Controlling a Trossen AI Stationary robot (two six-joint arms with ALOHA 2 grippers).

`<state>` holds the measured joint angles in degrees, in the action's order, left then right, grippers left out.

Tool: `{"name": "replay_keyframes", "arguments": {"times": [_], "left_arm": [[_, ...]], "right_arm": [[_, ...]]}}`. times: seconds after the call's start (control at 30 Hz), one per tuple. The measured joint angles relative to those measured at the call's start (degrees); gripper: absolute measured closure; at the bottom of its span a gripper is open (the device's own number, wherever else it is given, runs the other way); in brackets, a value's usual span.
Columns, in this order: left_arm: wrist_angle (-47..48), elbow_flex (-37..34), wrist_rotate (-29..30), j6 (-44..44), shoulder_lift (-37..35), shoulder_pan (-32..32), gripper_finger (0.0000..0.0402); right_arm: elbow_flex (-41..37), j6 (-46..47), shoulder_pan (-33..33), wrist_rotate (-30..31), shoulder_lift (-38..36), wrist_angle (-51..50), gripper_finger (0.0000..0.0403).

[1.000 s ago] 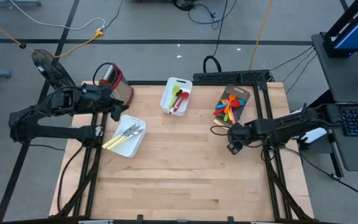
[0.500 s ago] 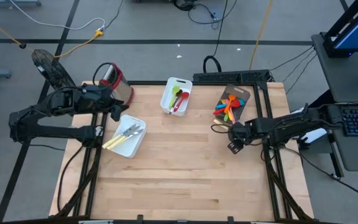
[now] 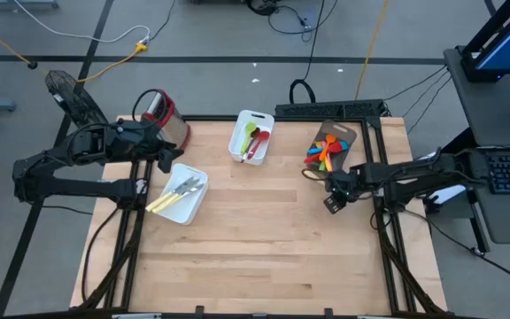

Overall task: Pick & Place Kitchen Items
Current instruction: Put the yellow knife into the bottom white bin

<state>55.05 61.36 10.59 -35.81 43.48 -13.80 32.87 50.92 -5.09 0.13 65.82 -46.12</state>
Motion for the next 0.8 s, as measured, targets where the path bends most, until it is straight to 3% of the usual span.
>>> {"name": "replay_keyframes", "arguments": {"times": [0.33, 0.8], "left_arm": [[0.01, 0.00, 0.02, 0.11, 0.00, 0.00, 0.0192], [0.02, 0.00, 0.07, 1.03, 0.00, 0.02, 0.0192]], "right_arm": [[0.02, -1.13, -4.42, 3.22, 0.00, 0.01, 0.0218], [-6.02, 1.28, -4.24, -0.27, 3.13, 5.85, 0.0218]]}}
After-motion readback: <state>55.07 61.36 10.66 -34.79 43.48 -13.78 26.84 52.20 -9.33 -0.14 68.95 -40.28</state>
